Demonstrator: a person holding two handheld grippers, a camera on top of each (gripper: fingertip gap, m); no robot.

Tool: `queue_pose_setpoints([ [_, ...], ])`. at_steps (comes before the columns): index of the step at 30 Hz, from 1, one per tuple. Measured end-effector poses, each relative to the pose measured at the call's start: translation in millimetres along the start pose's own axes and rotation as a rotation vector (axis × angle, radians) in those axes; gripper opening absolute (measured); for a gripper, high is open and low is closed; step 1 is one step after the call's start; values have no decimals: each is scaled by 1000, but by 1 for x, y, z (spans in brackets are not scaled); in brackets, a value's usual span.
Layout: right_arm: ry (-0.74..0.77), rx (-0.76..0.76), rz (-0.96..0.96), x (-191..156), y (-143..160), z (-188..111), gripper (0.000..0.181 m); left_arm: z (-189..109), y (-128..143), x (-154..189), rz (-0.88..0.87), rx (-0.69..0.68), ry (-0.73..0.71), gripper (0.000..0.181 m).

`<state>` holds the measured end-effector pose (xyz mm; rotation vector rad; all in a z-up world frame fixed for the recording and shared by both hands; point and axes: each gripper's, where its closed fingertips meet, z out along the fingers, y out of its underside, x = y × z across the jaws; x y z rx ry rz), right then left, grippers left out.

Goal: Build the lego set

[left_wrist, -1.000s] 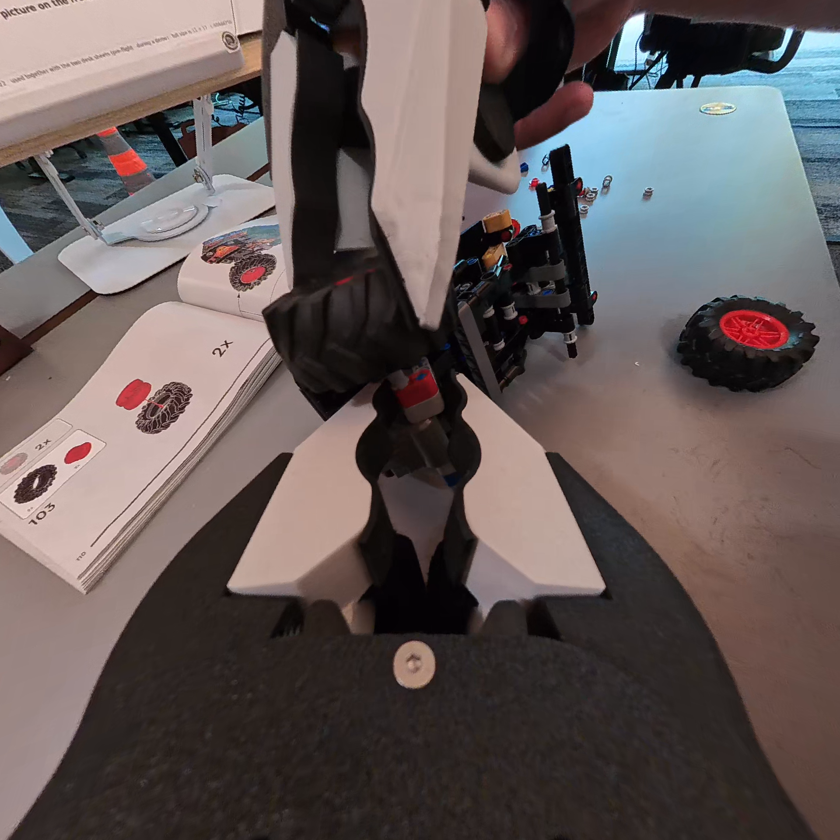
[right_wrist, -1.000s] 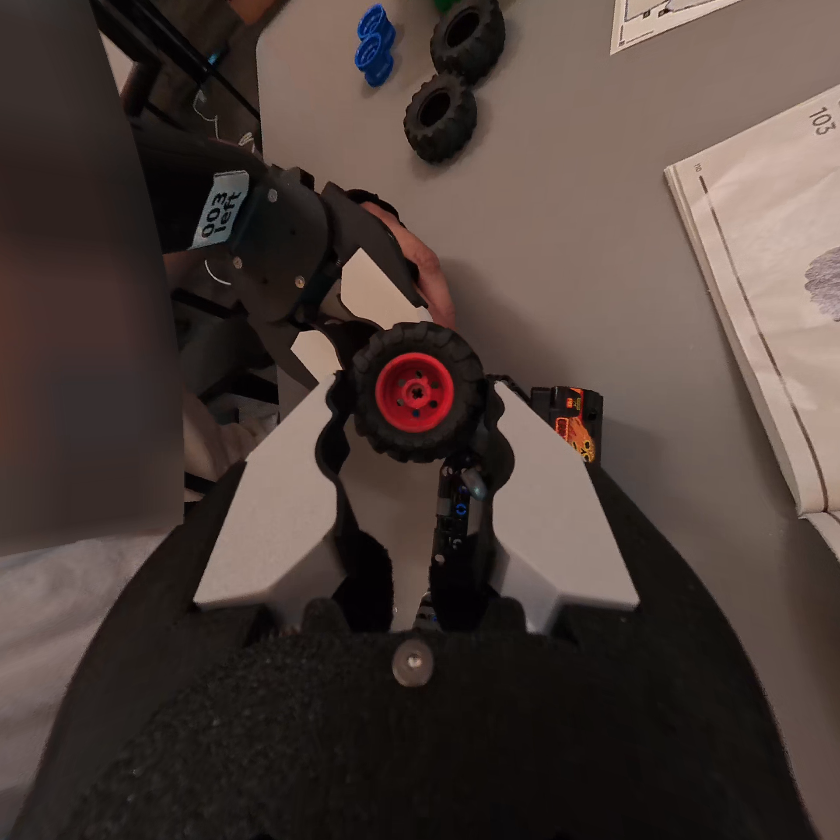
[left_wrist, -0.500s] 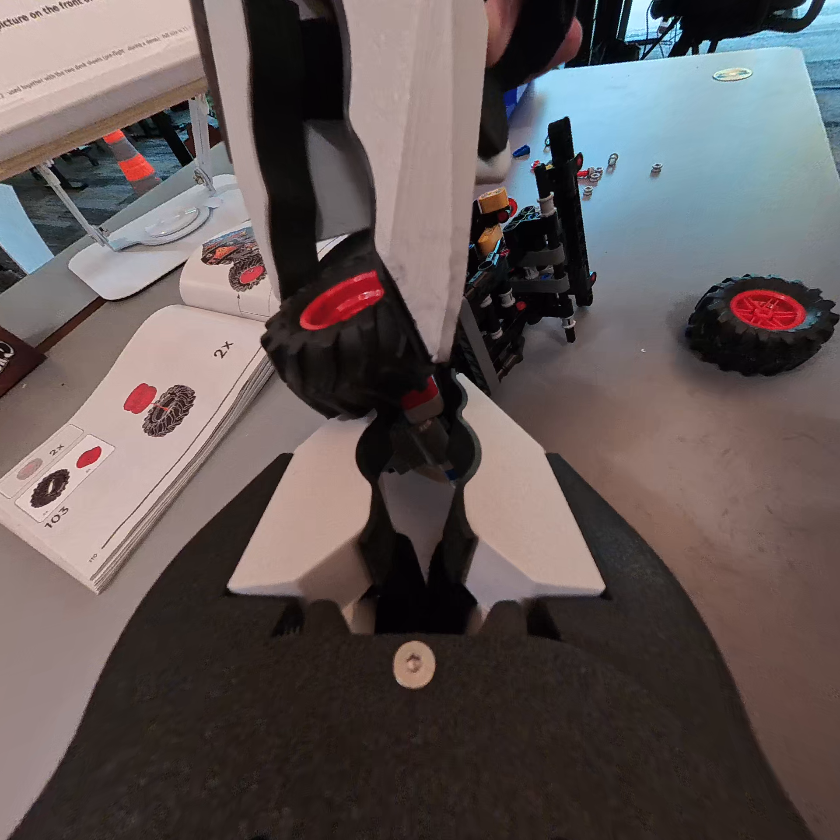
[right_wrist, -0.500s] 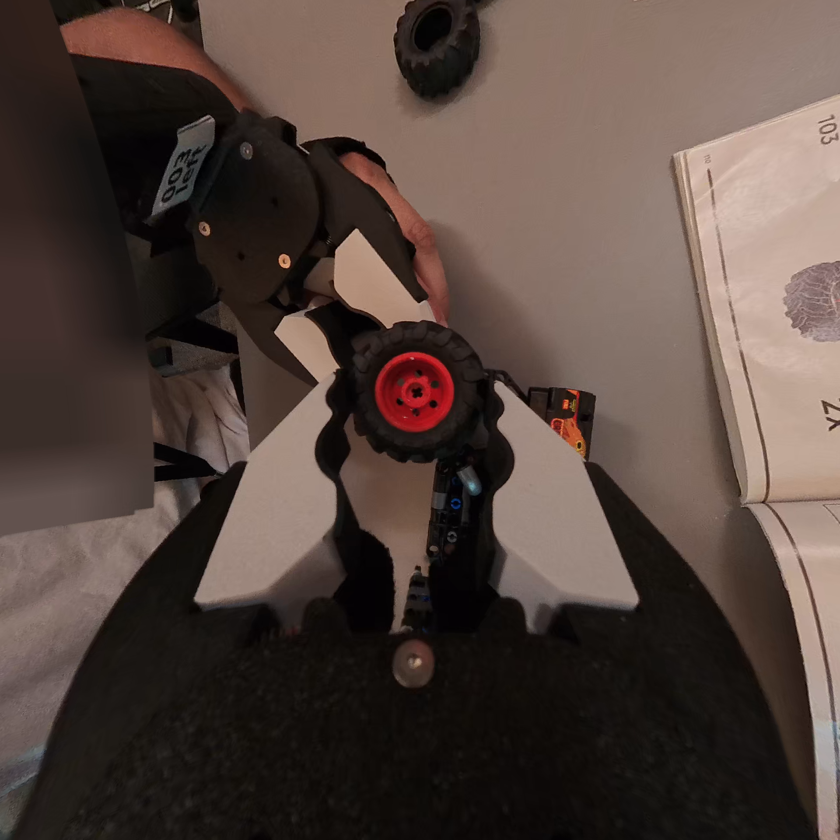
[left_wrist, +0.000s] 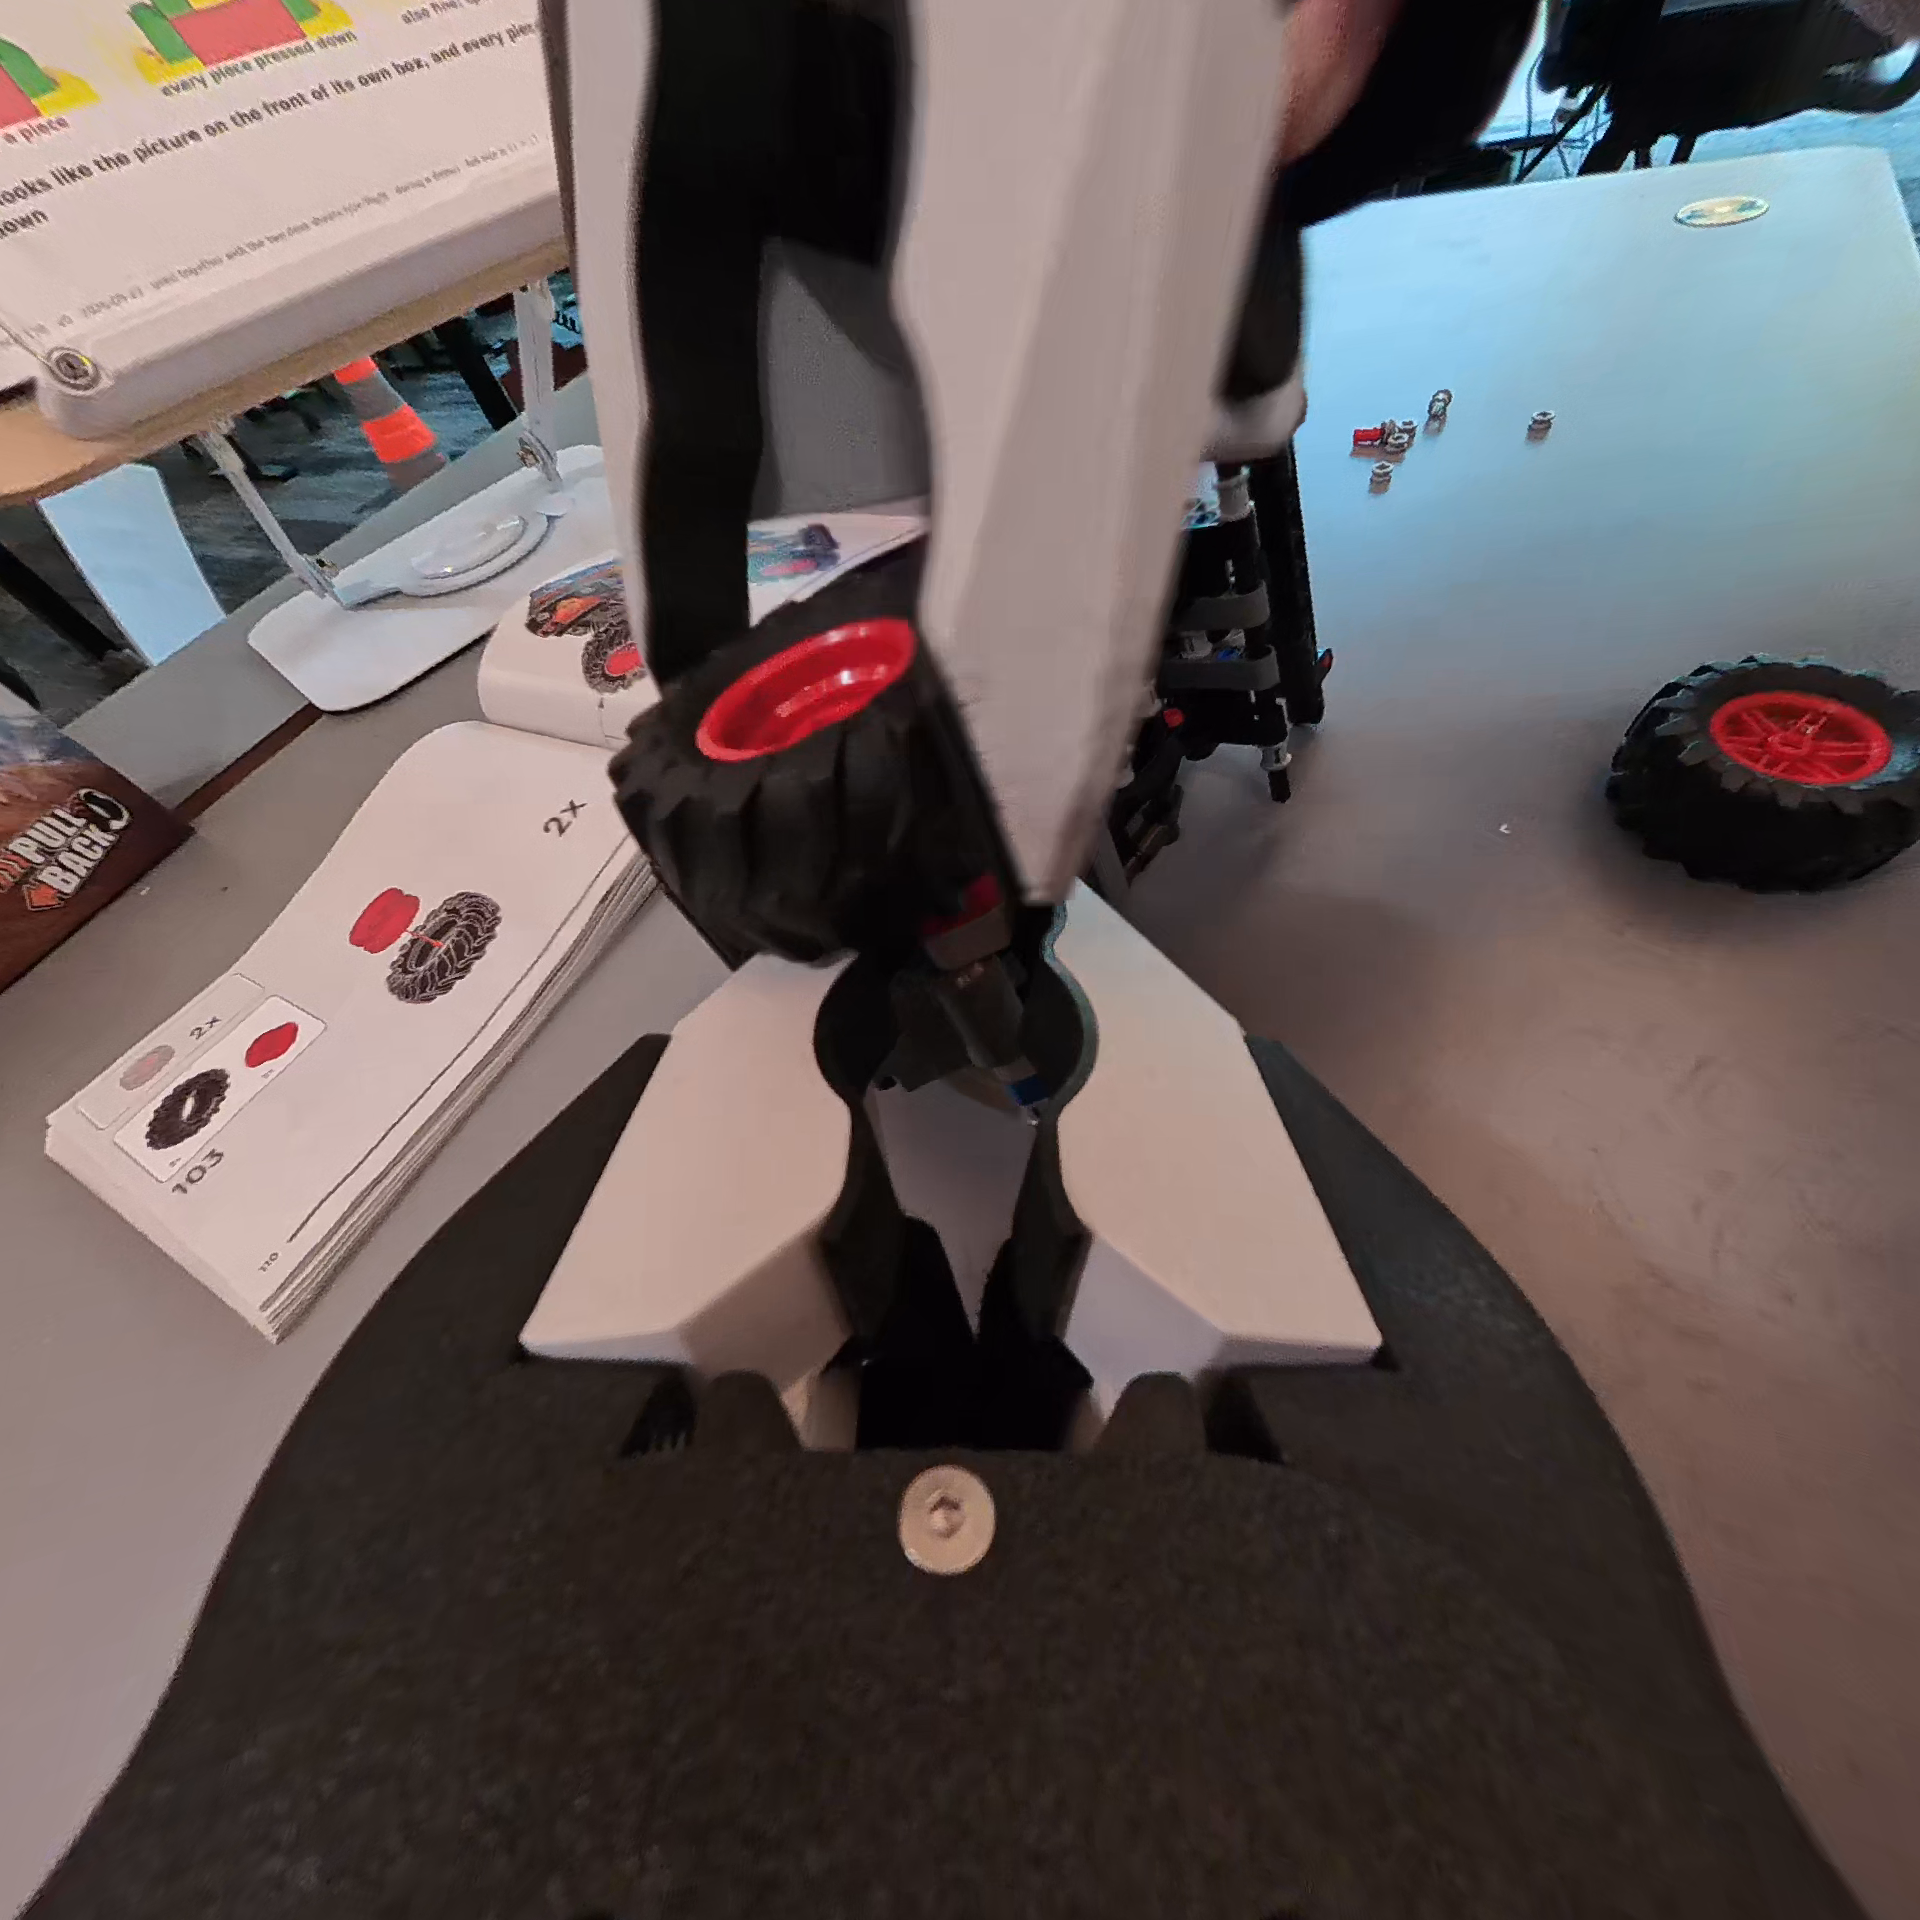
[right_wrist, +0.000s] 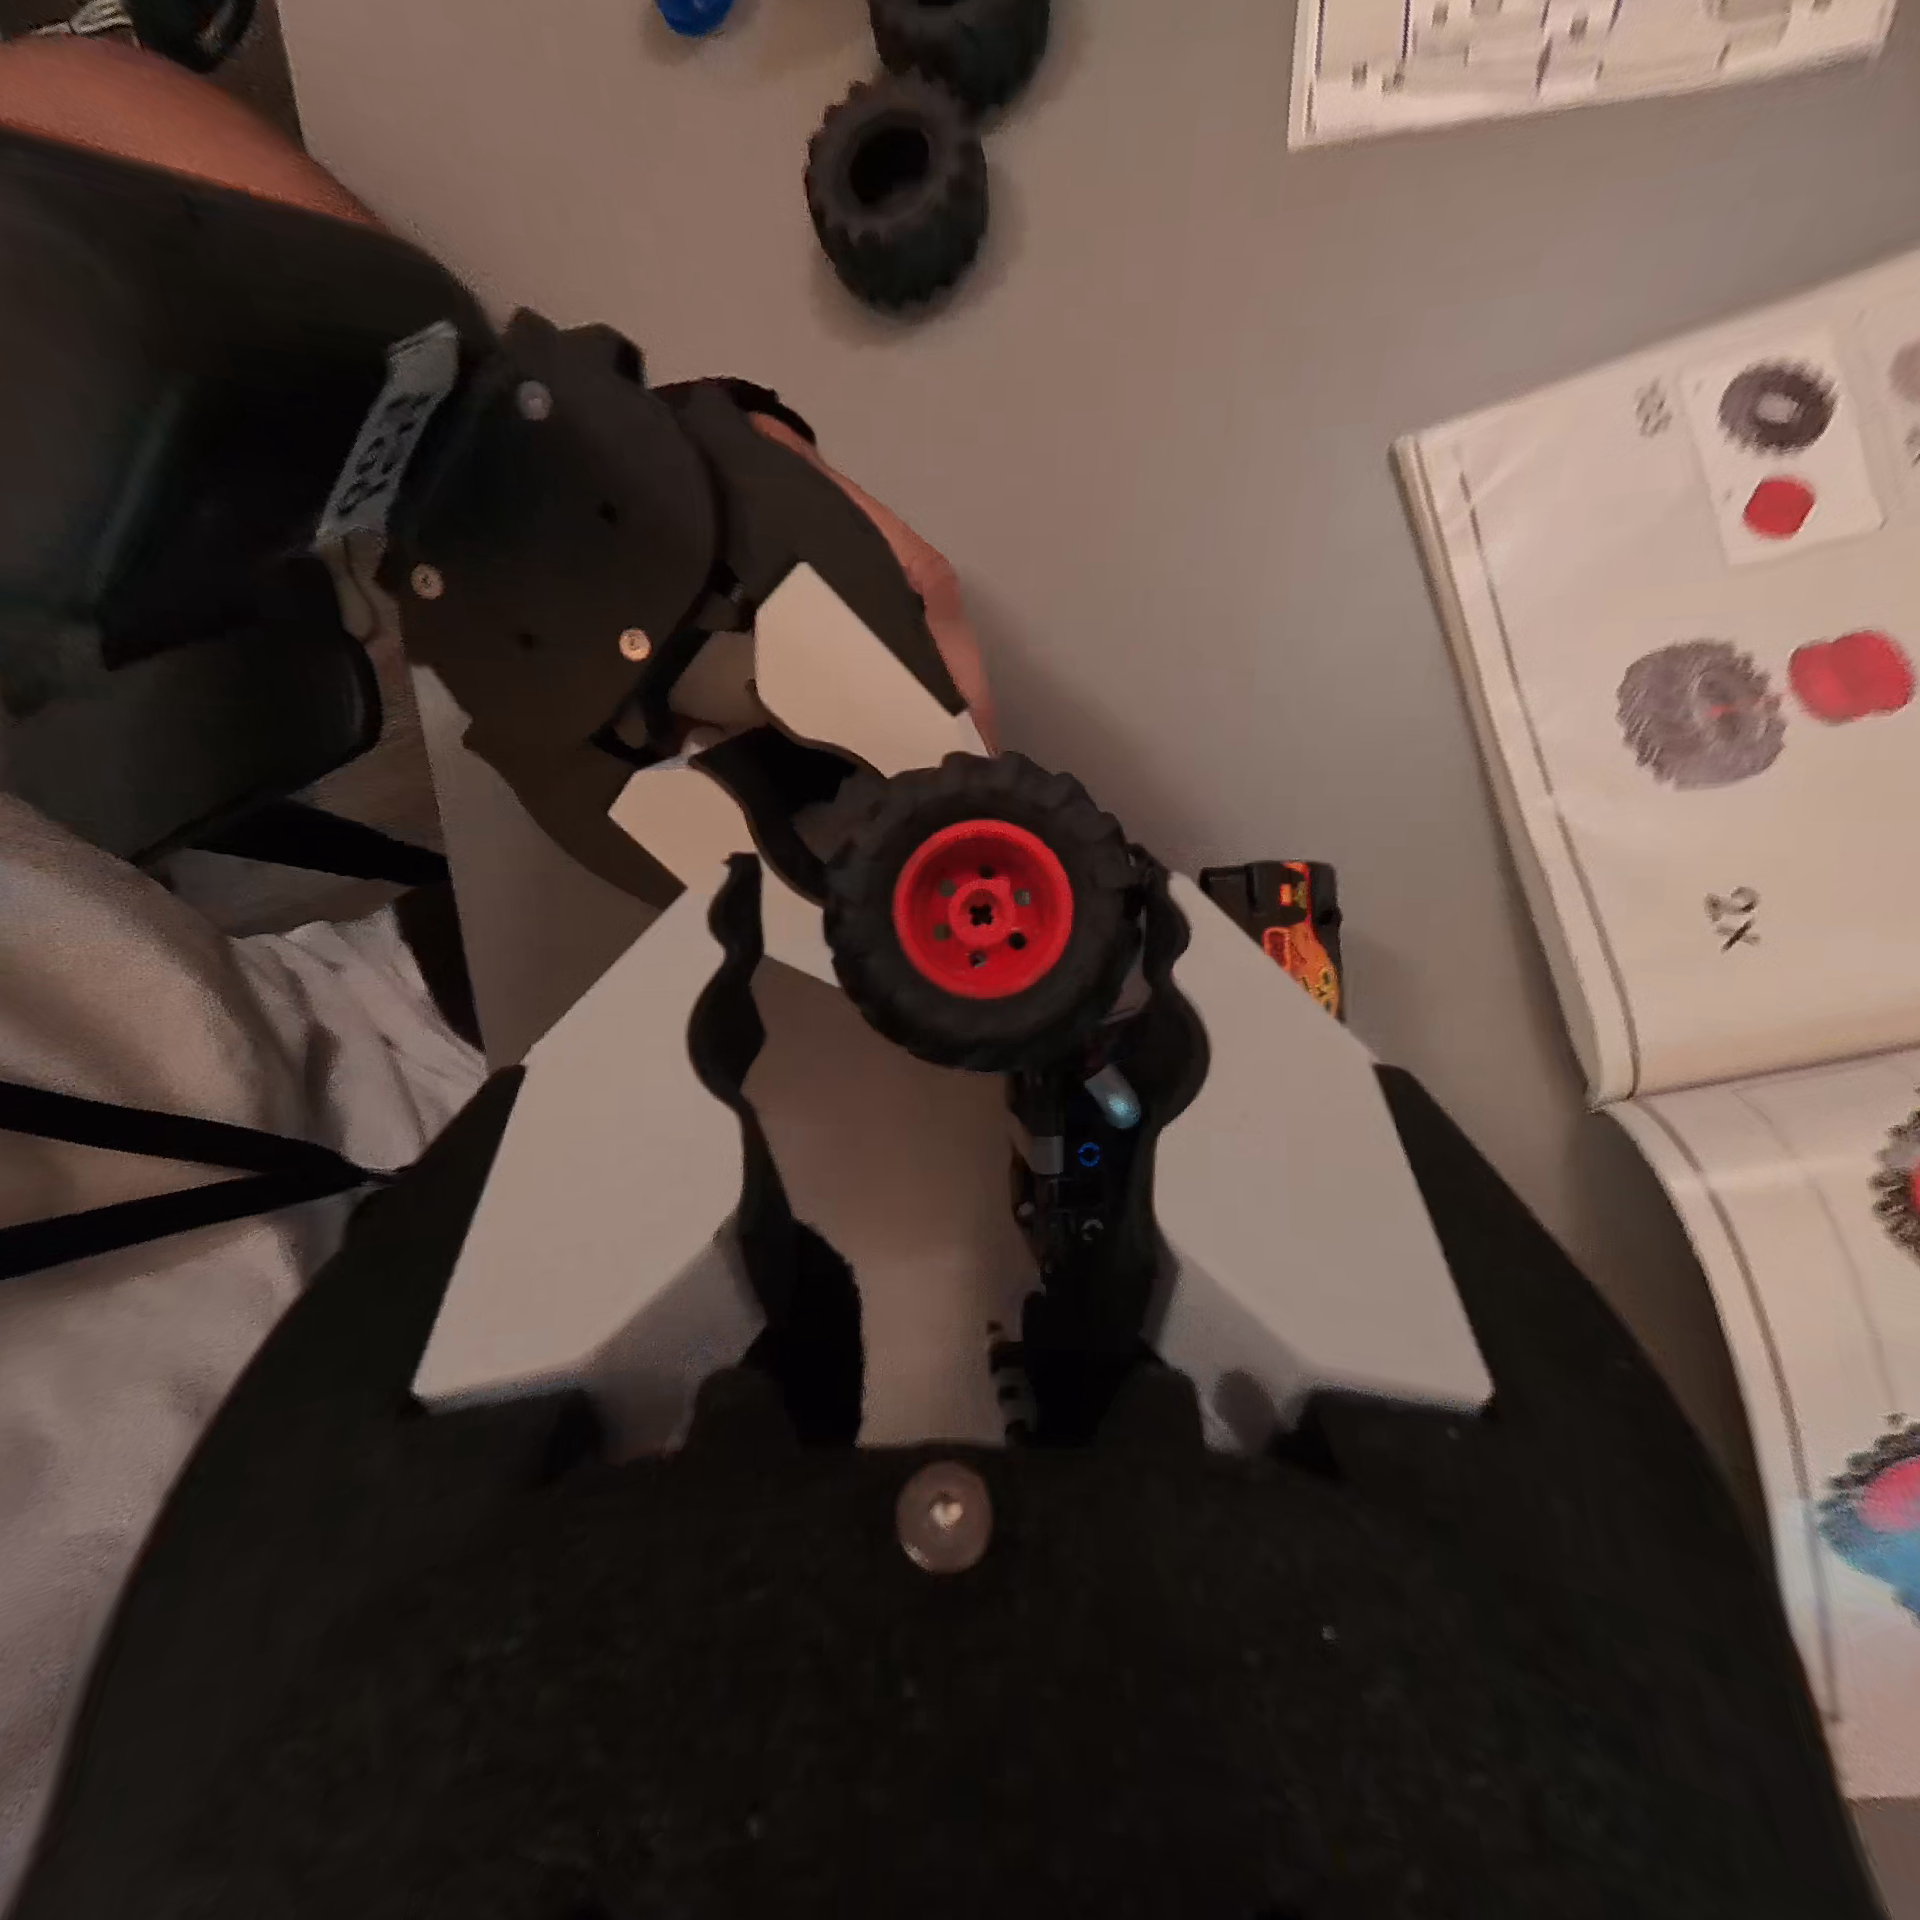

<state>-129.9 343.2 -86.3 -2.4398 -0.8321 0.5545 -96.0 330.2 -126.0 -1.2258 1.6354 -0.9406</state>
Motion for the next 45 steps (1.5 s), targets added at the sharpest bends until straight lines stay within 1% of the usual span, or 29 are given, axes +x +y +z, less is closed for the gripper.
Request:
queue_pose_setpoints([
  [2,68,65,-115,-1,-2,-8,76,0,1,1,-4,-4,12,18],
  [3,120,109,-170,1,-2,-13,73,0,1,2,-3,-5,16,18],
  [4,144,155,-228,-3,-3,-18,70,-1,1,2,-4,-6,19,18],
  [5,163,196,-283,-6,-2,-22,62,0,1,2,-4,-7,20,18],
  [6,192,225,-342,-7,0,-24,60,-1,1,3,-4,-7,22,18],
  [10,426,217,-654,1,14,-23,57,1,2,5,5,-15,33,19],
  [12,539,220,-819,2,15,-23,55,1,3,5,4,-20,38,18],
  [15,619,182,-979,5,18,-18,57,2,3,6,1,-24,42,18],
  [18,614,166,-1070,4,24,-5,52,3,4,5,-10,-31,45,18],
  [19,637,158,-1105,5,24,-4,54,3,4,4,-15,-32,46,18],
  [20,653,164,-1133,4,24,-4,51,3,5,4,-23,-33,50,18],
  [22,676,138,-1156,3,25,-3,52,3,5,4,-25,-36,57,17],
  [25,678,148,-1190,1,26,-2,48,3,6,5,-2,-41,47,17],
  [26,666,154,-1183,1,26,-3,46,3,6,6,6,-43,43,17],
  [30,594,114,-1124,1,29,0,47,3,6,8,43,-45,34,17],
  [32,570,89,-1111,1,32,4,53,3,6,10,61,-43,35,17],
  [38,611,82,-1176,3,32,3,58,4,5,11,49,-36,52,17],
  [41,653,97,-1228,-4,28,1,59,4,5,11,29,-34,68,17],
  [44,667,64,-1231,-1,28,4,62,4,5,11,25,-34,72,17],
  [45,653,56,-1219,-1,29,5,60,4,5,11,29,-37,70,17],
])
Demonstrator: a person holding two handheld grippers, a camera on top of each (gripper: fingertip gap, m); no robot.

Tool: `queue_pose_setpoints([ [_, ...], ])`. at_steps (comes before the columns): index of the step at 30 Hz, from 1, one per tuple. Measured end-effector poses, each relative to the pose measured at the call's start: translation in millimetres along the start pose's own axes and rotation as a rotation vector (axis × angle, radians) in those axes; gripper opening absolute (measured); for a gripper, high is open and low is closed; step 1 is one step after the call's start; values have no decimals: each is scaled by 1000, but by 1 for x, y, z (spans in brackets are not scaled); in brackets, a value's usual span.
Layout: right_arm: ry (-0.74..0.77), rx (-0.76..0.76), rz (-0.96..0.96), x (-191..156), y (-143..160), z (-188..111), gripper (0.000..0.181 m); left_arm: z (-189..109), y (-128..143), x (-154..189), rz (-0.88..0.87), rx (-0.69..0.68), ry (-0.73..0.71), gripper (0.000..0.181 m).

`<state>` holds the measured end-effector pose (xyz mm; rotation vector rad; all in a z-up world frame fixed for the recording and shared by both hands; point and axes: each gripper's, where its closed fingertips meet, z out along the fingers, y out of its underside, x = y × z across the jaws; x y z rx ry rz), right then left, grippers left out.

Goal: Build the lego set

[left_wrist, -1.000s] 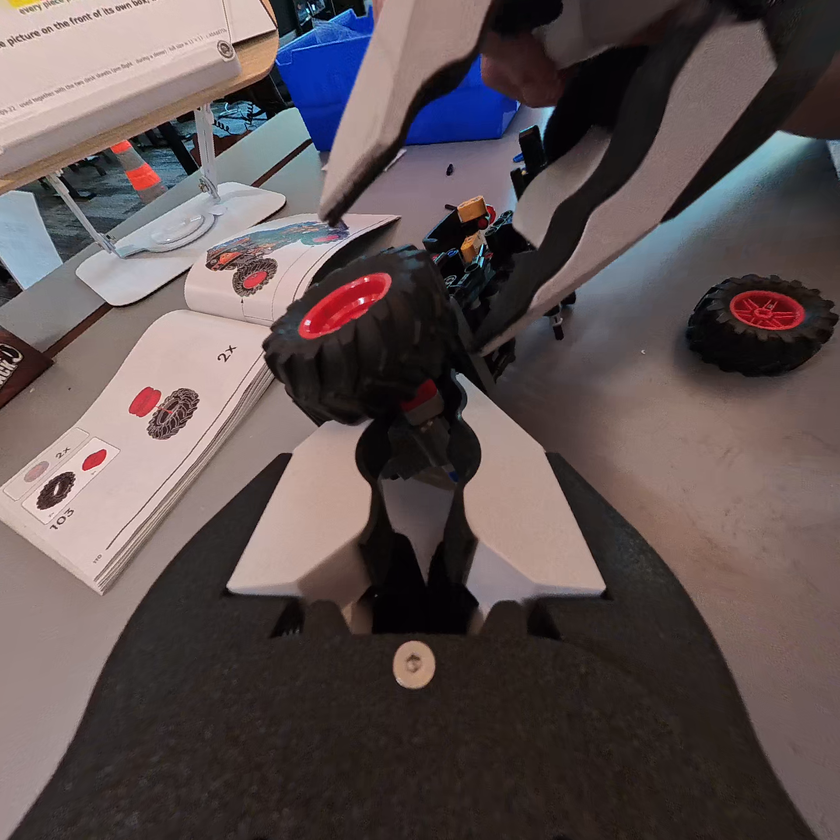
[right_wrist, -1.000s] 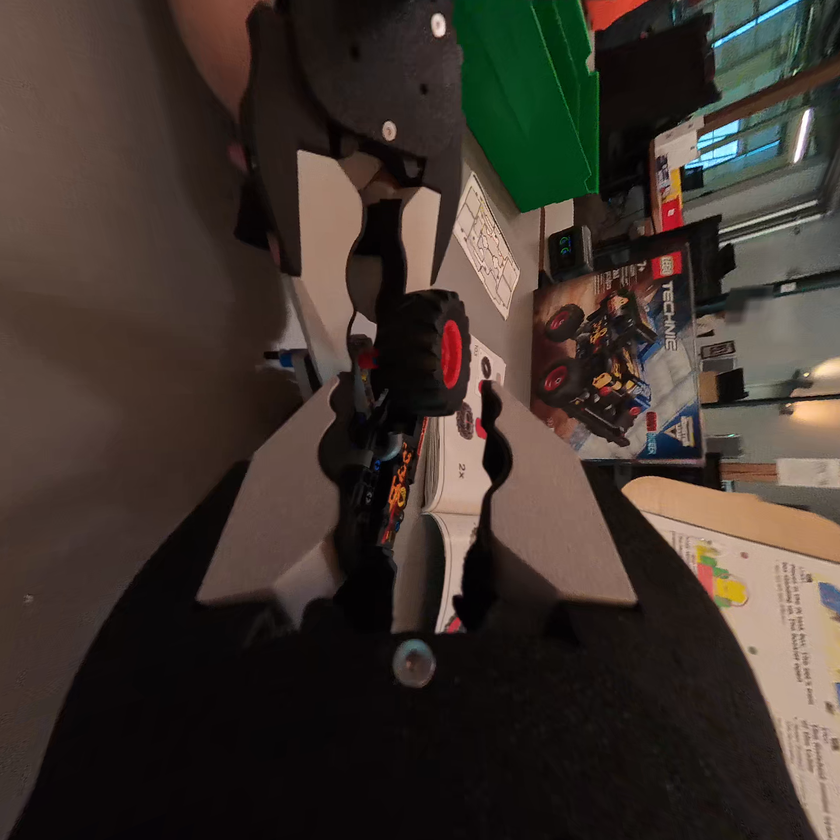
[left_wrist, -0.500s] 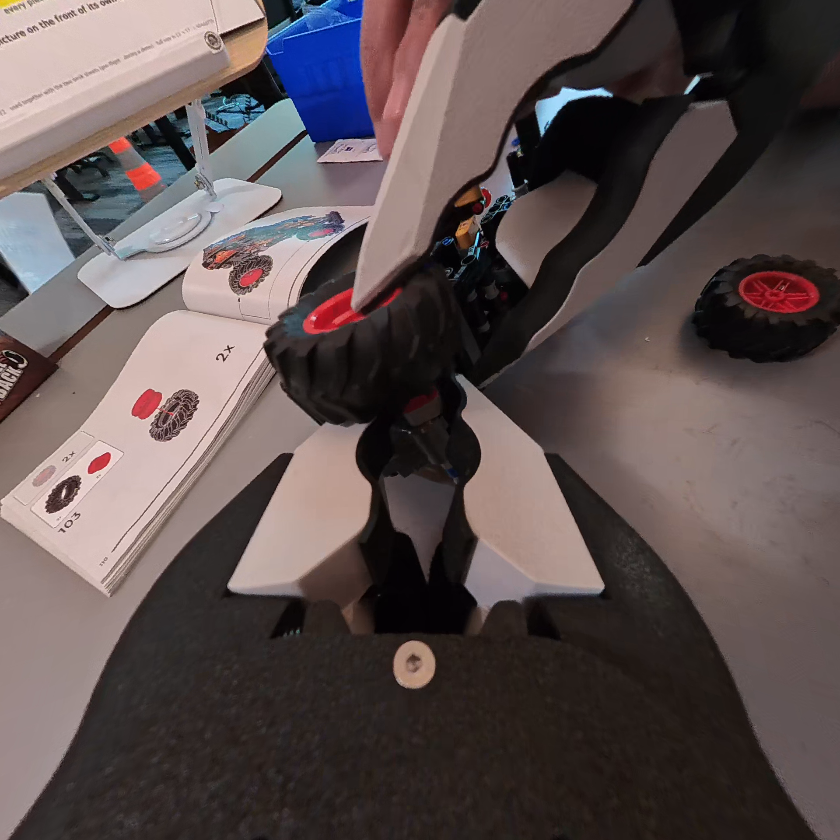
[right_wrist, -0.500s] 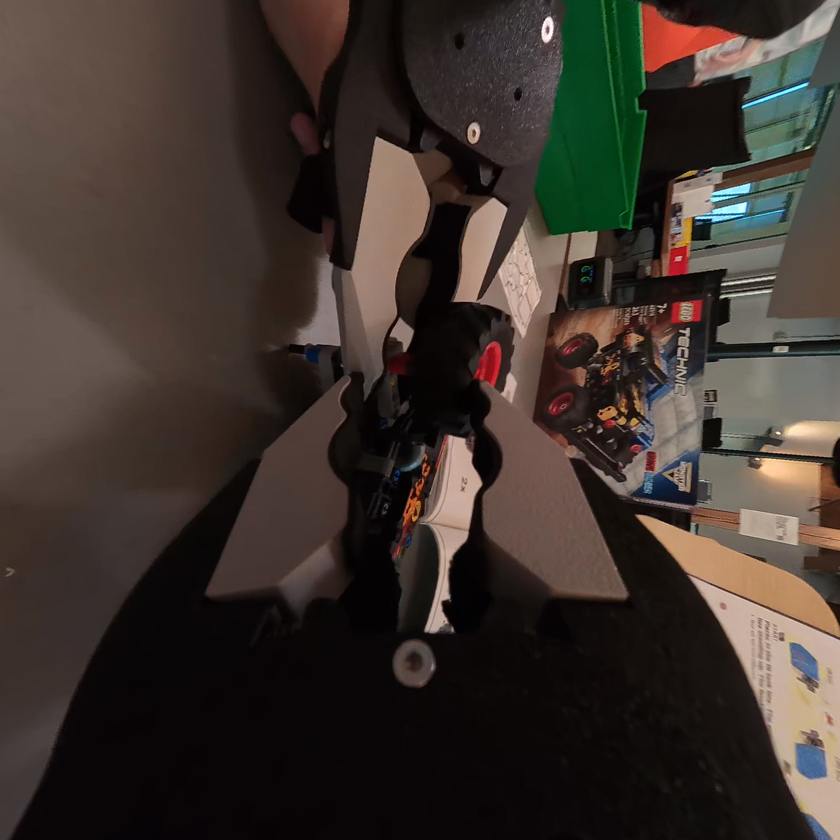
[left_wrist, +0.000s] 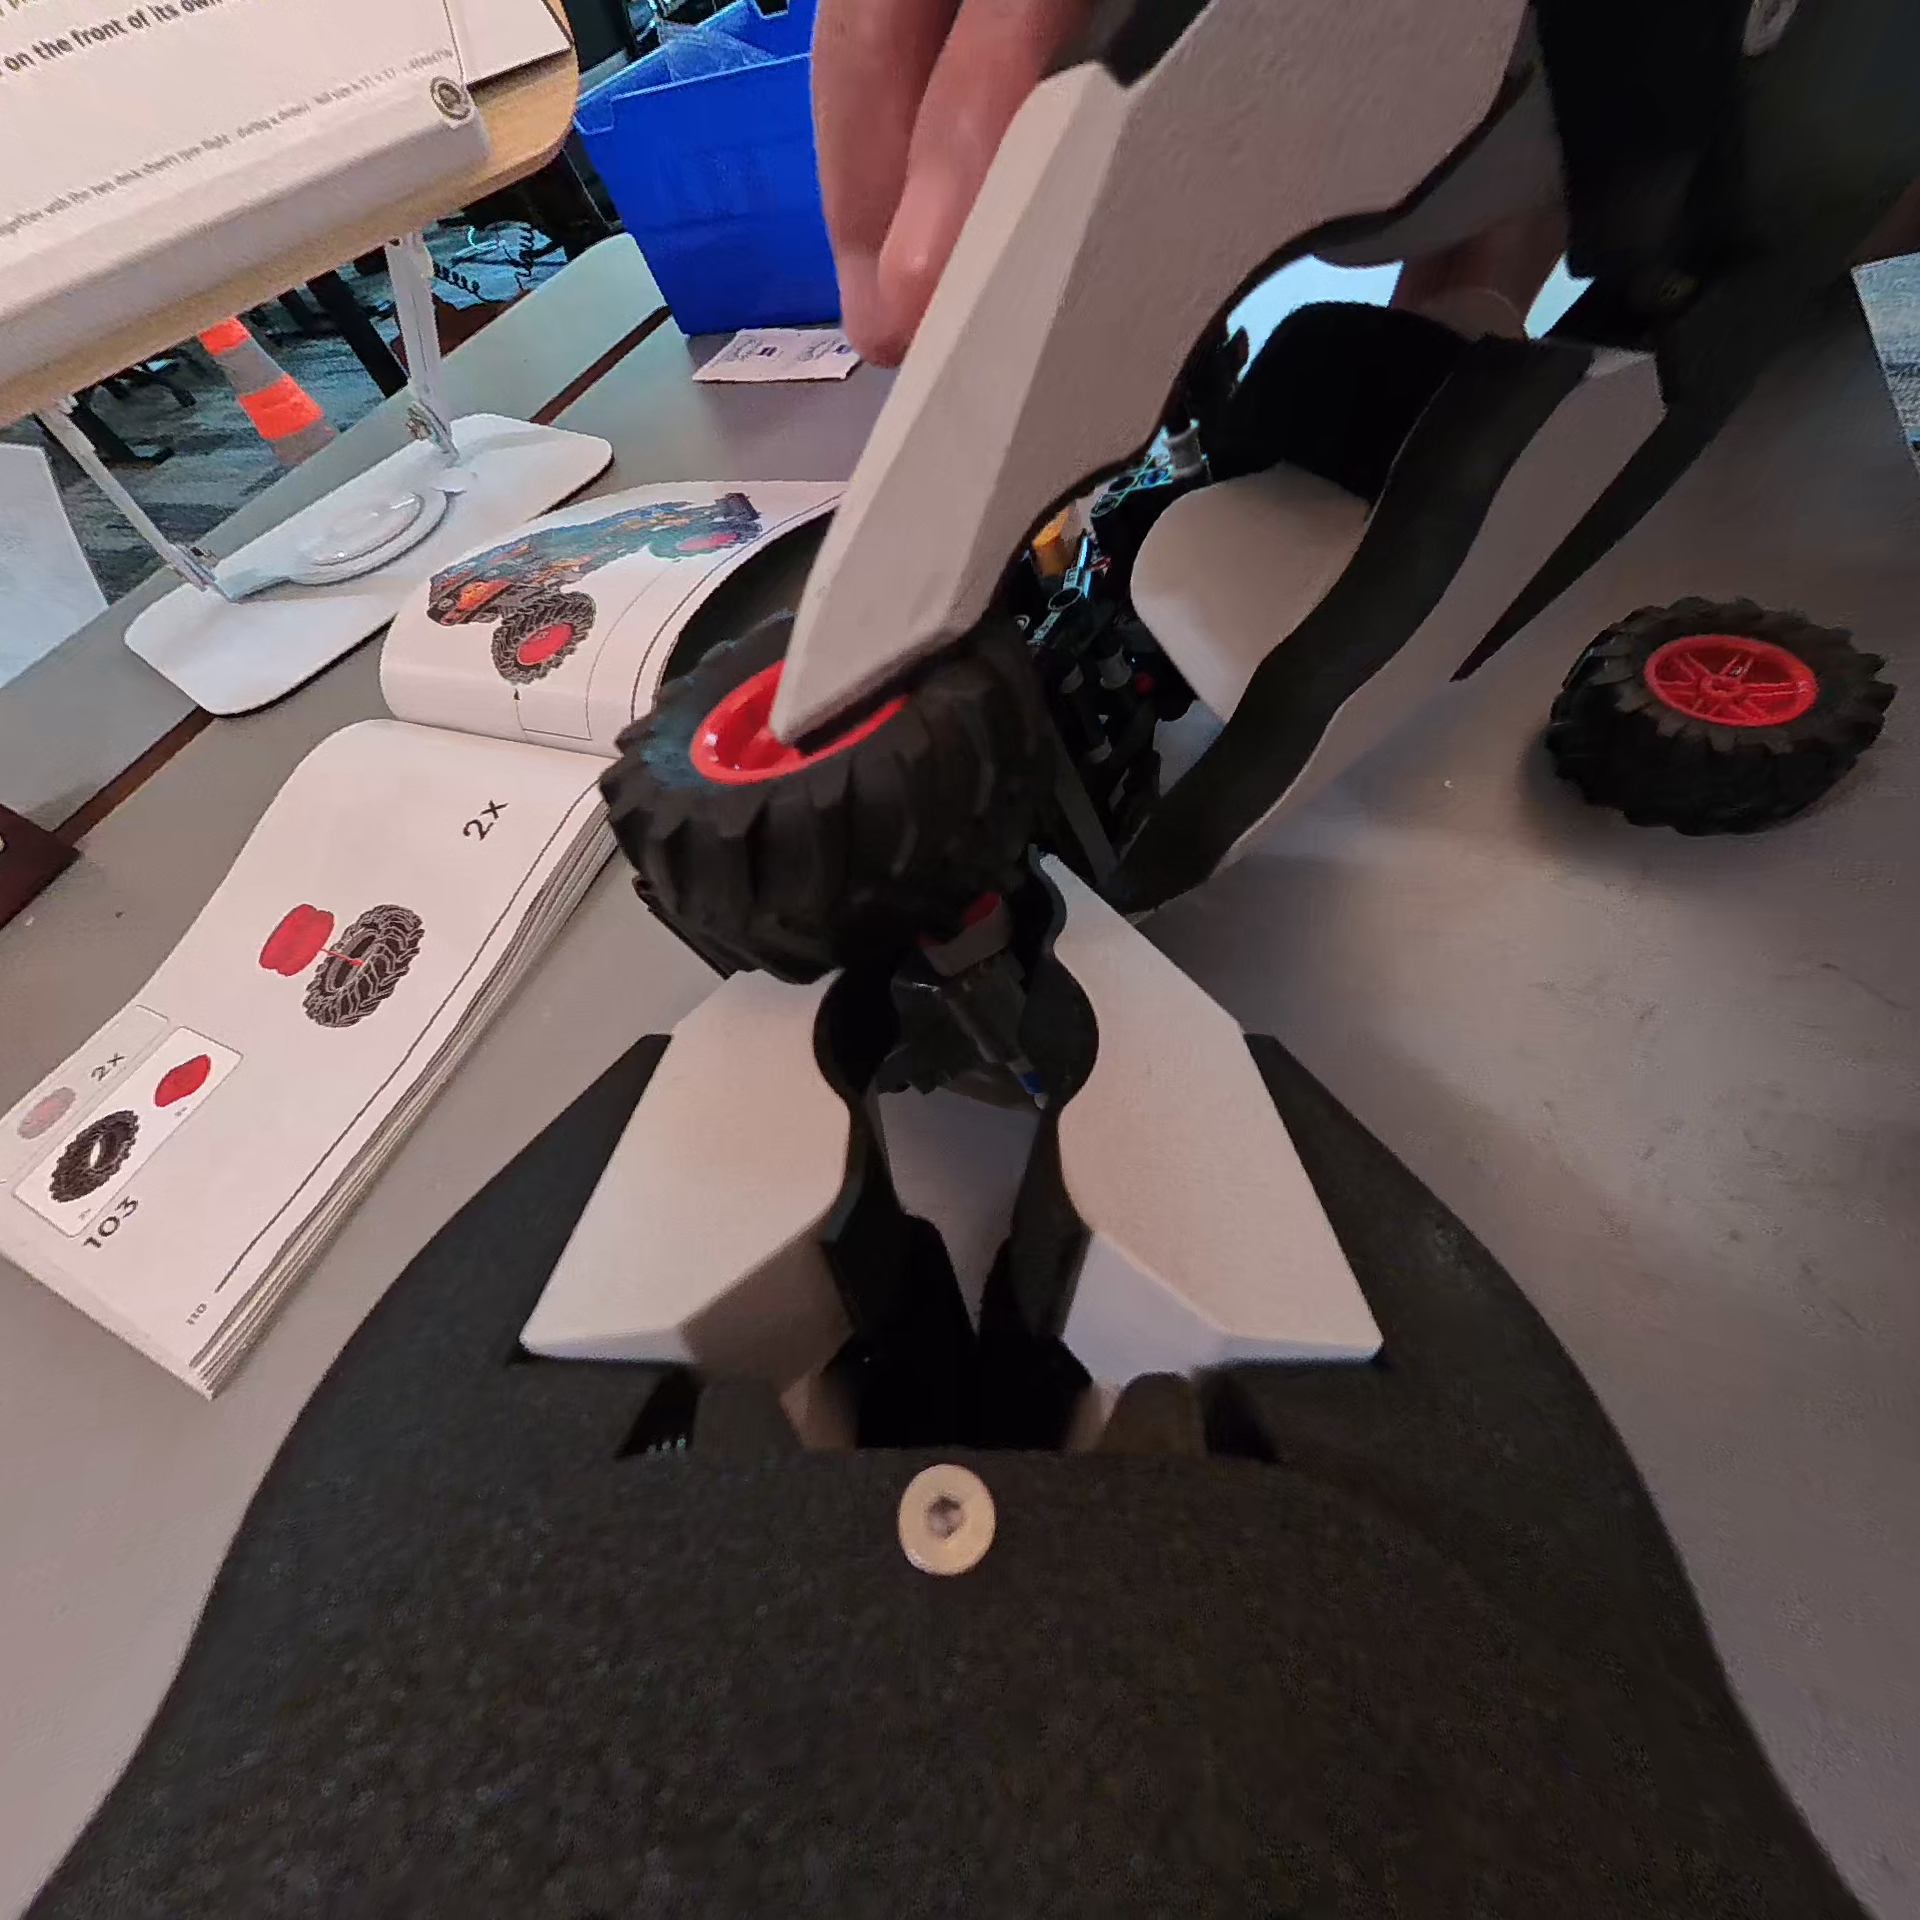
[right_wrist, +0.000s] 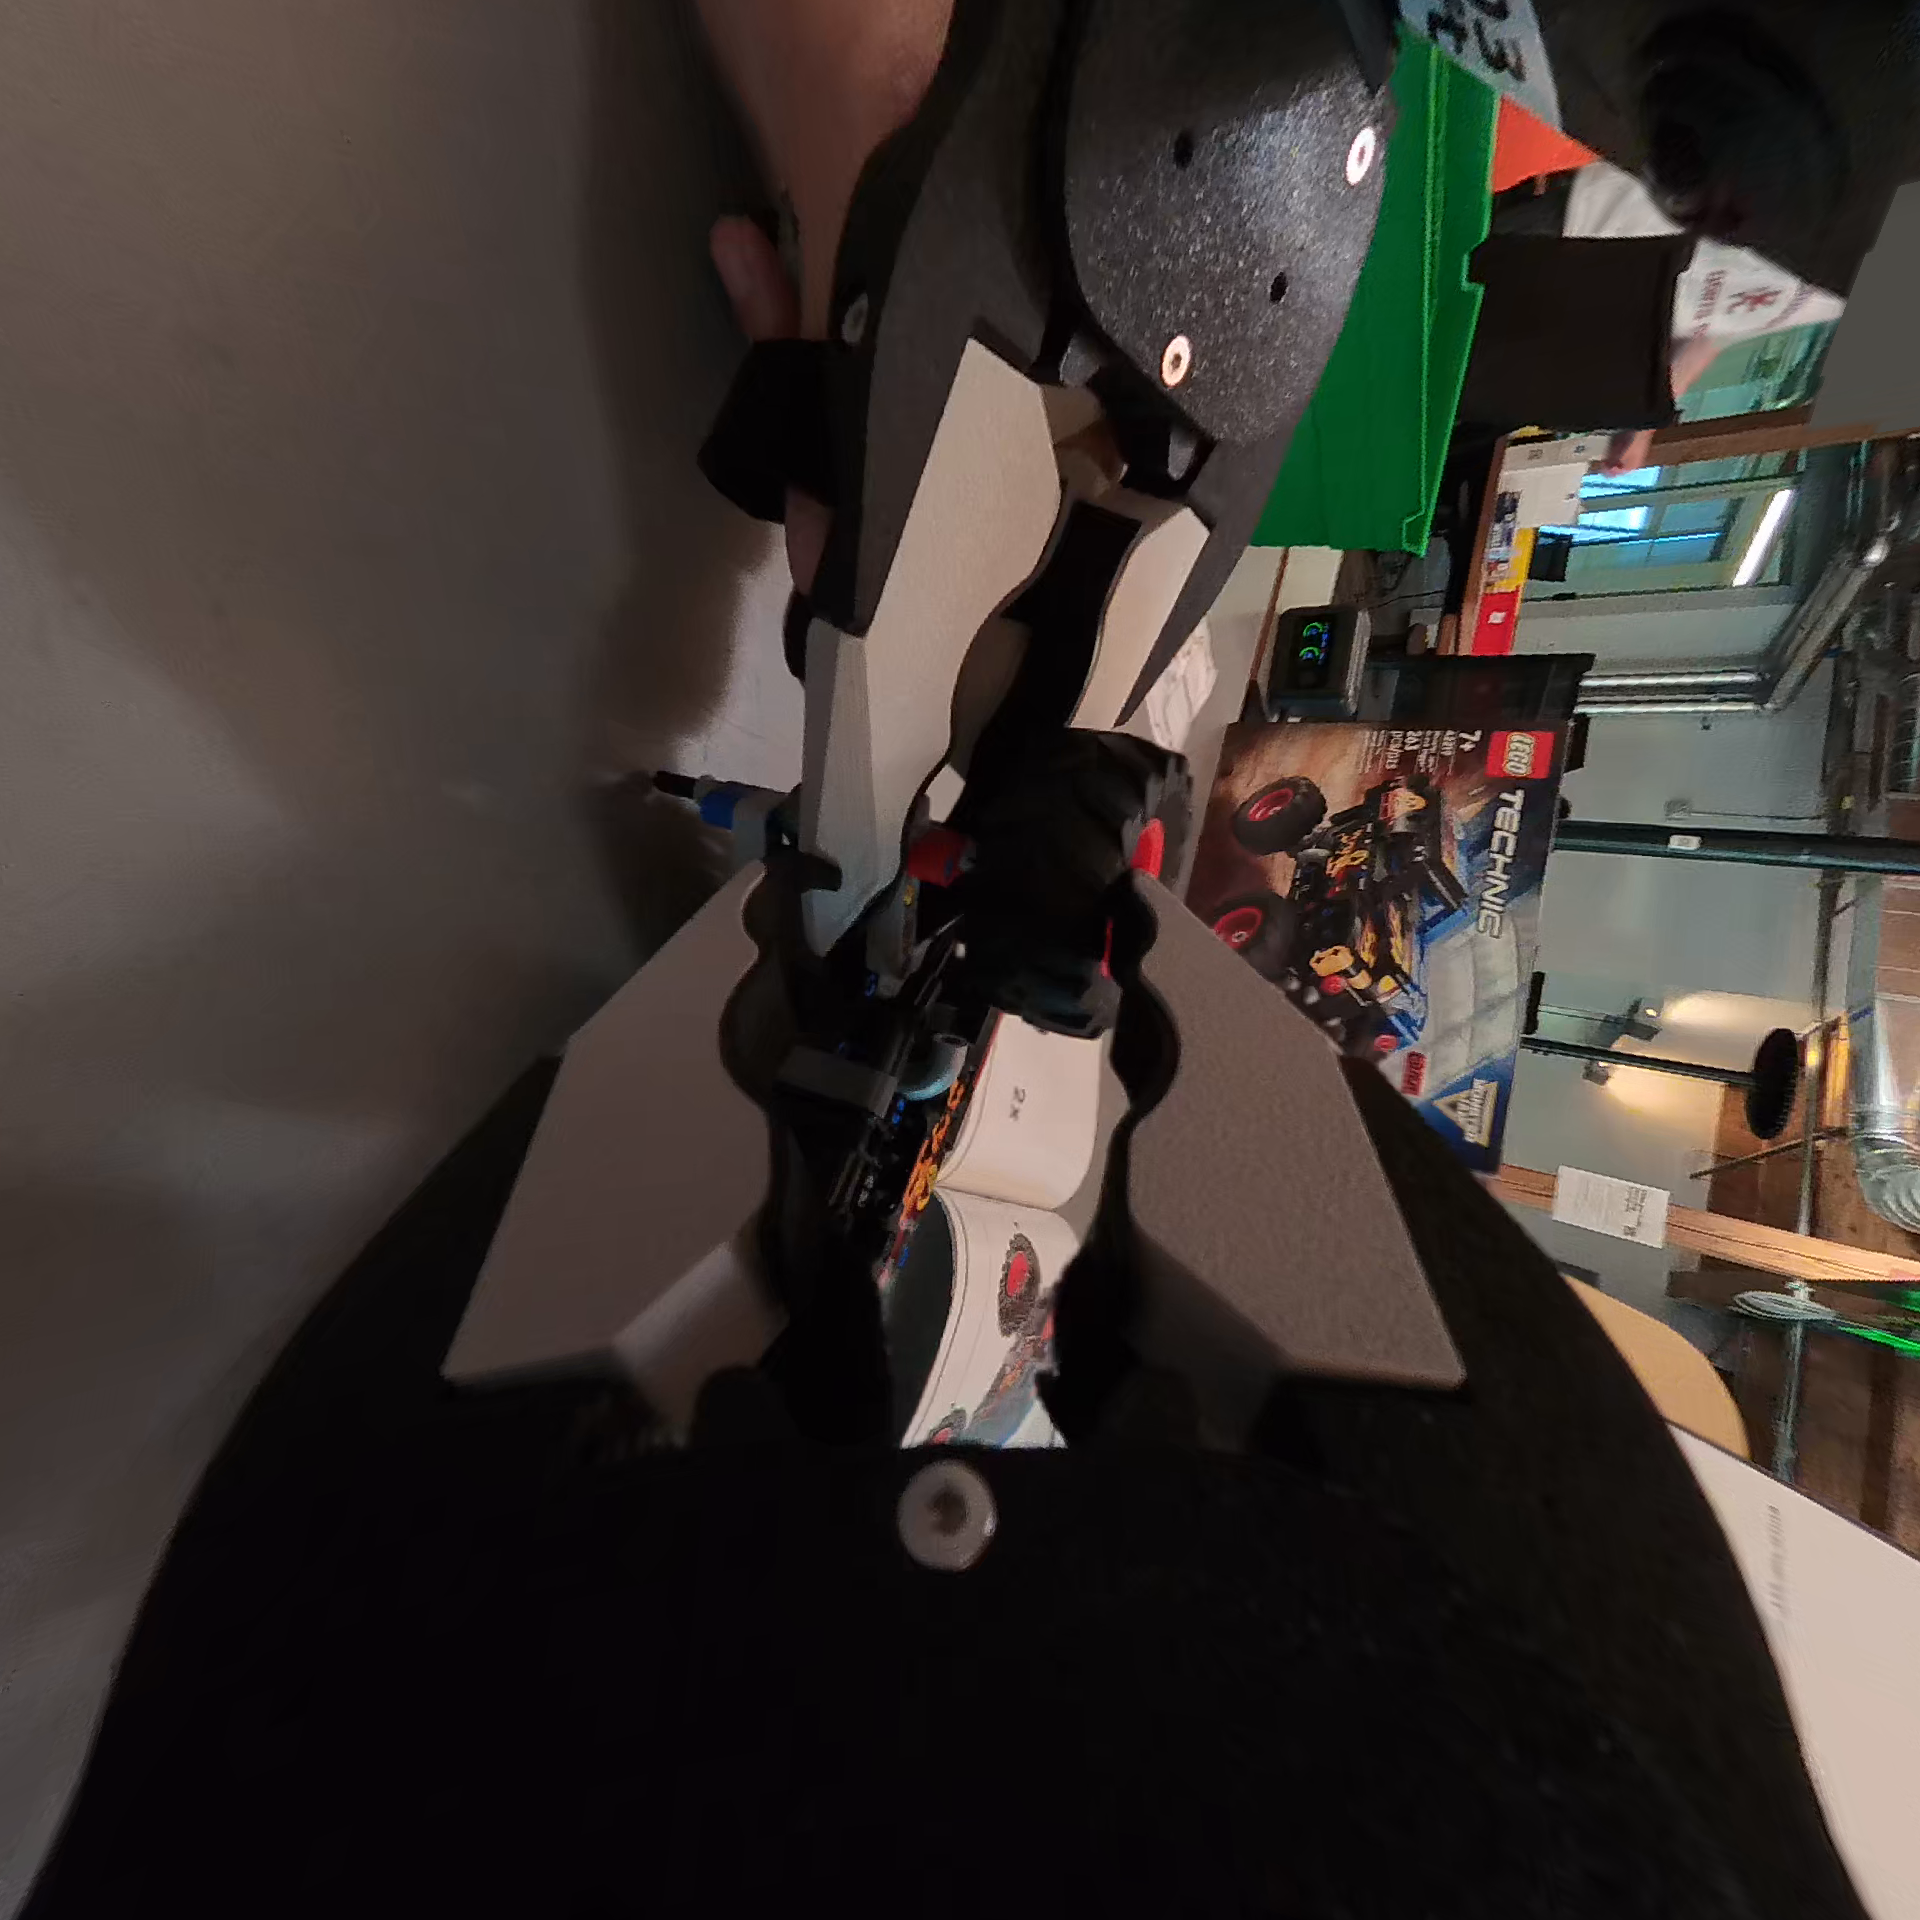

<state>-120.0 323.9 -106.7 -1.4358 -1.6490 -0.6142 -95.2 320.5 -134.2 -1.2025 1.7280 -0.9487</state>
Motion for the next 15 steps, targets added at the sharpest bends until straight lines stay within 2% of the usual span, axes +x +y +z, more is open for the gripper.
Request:
queue_pose_setpoints([
  [4,-72,-2,40,-3,-2,-4,55,1,0,3,42,-1,-8,18],
  [15,-98,-7,97,-1,1,-2,55,1,0,1,23,-4,0,19],
])
